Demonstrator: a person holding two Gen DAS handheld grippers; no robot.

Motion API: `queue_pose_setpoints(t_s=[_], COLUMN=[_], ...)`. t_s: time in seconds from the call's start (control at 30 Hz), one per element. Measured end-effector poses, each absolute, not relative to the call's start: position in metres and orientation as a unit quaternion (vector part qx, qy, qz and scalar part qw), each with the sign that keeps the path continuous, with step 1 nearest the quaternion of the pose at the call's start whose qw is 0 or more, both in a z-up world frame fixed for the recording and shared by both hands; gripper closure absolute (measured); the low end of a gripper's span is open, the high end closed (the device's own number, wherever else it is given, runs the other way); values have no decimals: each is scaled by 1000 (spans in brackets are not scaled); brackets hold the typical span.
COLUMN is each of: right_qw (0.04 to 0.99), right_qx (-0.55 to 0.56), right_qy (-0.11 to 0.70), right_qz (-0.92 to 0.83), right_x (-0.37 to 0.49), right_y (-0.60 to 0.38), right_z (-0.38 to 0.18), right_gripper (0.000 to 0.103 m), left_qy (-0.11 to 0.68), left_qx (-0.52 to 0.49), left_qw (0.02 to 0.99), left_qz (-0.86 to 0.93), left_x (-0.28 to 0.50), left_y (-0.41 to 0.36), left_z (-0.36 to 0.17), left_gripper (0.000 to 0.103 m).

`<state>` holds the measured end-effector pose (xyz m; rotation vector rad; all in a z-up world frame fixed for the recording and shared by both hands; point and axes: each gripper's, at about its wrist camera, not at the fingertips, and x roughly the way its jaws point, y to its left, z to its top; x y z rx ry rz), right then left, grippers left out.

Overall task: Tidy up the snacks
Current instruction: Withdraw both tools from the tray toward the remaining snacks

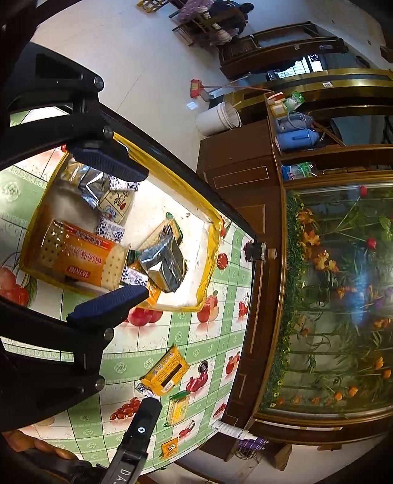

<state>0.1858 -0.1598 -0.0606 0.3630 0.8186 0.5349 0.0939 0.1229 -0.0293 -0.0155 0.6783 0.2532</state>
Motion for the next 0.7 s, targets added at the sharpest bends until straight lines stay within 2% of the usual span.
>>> queue_pose_setpoints(t_s=[0.07, 0.53, 0.7], right_qw=[873, 885, 900], right_qx=[167, 142, 108], right_qy=[391, 413, 401], right_qz=[239, 160, 137], right_x=[184, 213, 225], right_y=[-174, -252, -269], right_z=[-64, -105, -104], right_gripper=[28, 26, 26], left_qy=[336, 424, 450], left_qx=[-1, 11, -37], left_qw=[934, 905, 892], left_qz=[121, 37, -16], left_x=[97, 149, 185], left_y=[116, 49, 15], left_z=[-31, -73, -82], left_gripper=[25, 24, 25])
